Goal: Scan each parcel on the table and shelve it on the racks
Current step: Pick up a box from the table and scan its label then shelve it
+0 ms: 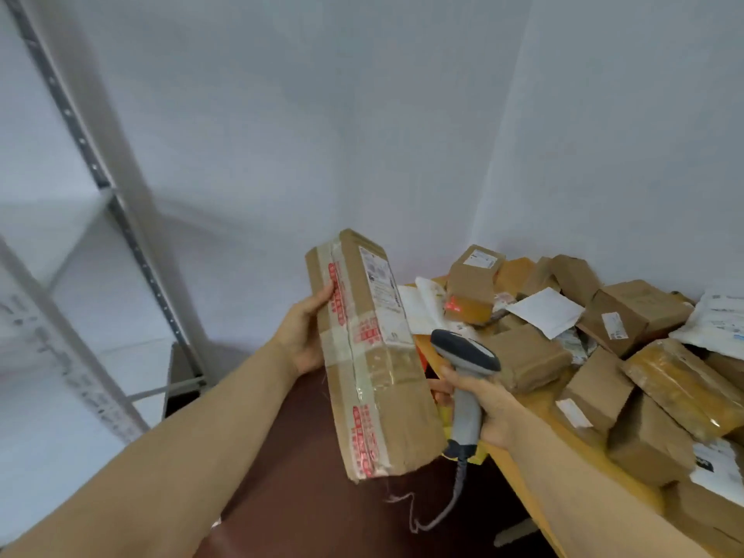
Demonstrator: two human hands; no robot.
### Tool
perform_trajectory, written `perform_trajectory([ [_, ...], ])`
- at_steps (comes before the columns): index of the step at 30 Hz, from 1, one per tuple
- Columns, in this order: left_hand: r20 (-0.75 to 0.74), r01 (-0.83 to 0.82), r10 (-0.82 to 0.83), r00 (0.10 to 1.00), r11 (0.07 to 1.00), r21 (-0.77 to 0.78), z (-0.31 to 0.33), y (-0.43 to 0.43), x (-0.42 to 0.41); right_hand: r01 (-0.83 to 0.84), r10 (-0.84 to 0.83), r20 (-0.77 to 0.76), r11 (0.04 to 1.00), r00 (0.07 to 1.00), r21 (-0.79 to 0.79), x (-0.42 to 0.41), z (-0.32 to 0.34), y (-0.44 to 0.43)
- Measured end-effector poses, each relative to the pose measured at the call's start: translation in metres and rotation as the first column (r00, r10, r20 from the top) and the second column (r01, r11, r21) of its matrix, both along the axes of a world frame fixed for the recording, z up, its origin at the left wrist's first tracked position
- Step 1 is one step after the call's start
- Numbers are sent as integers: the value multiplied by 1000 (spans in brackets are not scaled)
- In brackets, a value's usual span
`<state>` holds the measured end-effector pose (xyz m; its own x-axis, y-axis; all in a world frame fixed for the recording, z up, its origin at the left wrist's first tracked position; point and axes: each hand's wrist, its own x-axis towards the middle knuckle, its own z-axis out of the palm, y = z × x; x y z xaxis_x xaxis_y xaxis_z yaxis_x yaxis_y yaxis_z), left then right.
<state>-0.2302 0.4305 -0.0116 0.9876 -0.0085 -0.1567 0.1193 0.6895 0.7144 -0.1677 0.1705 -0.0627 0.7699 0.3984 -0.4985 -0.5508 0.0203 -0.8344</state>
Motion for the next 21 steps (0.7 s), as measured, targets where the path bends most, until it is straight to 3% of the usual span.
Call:
perform_trajectory([
  [4,-61,-305,300,952,946,-112,-8,9,-67,-228,252,-111,954,961,196,-44,-15,44],
  [10,-161,-577,555,816,799,-168,-25,55,-180,-555,597,-117,789,794,263,-122,-15,124],
  [15,-139,-697,684,716,689,-197,-24,105,-280,-702,742,-85,660,665,269,-191,-6,203],
  [21,-153,-854,841,520,516,-65,-5,188,-425,-799,837,-116,546,535,253,-312,-4,330],
])
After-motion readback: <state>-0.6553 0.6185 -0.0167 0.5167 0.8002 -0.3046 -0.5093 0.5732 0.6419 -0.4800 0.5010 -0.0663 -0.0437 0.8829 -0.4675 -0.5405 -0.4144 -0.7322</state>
